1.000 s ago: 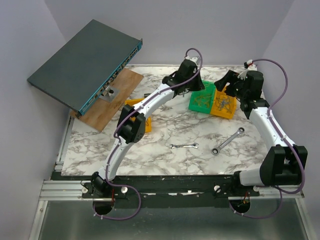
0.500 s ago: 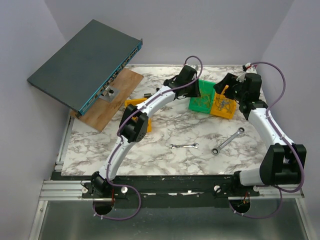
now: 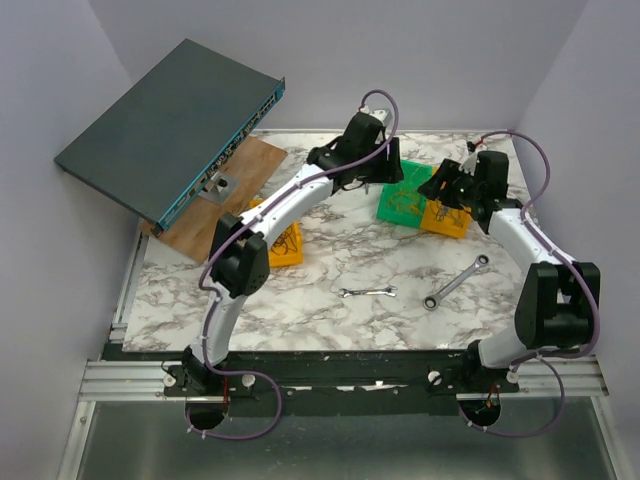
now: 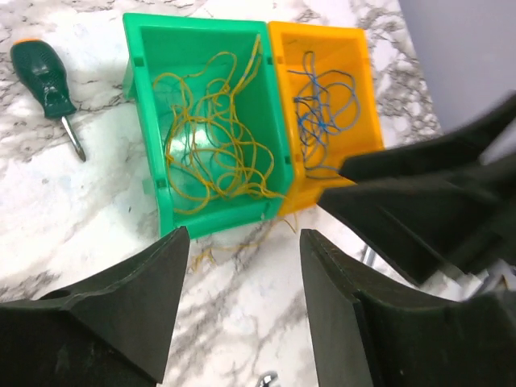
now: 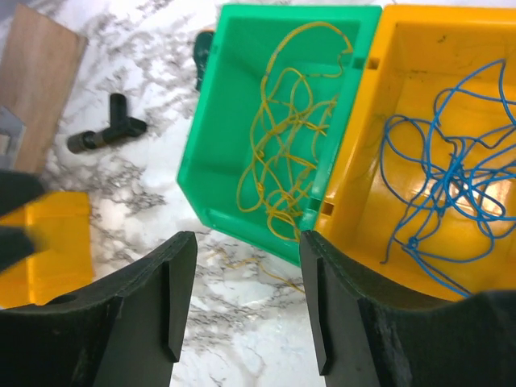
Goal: Untangle the cables
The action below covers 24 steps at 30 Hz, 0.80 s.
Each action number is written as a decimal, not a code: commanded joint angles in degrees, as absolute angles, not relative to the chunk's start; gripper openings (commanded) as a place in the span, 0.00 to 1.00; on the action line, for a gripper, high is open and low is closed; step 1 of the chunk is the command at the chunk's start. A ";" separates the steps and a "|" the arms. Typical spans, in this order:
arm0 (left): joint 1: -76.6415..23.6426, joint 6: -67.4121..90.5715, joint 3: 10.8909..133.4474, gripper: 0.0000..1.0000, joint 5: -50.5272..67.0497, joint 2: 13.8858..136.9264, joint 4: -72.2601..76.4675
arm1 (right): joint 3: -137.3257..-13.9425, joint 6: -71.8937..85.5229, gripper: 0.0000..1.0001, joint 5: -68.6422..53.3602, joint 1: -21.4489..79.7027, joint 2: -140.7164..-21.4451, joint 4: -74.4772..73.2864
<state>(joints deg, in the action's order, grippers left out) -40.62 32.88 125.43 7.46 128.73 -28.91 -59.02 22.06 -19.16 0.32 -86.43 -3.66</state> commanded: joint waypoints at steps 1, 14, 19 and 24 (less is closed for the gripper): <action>-40.82 31.42 114.31 0.63 6.83 116.78 -23.59 | -60.39 19.01 0.59 -18.25 0.28 -88.62 -8.78; -41.47 40.48 64.37 0.66 5.10 84.52 3.77 | -51.52 19.77 0.48 -10.22 3.34 -85.92 -7.98; -42.44 41.12 53.18 0.66 2.33 75.54 5.01 | -50.87 20.21 0.41 -9.99 4.03 -87.62 -6.71; -42.41 40.48 46.71 0.66 -1.27 68.39 3.74 | -51.64 21.05 0.34 -9.80 4.85 -90.07 -4.31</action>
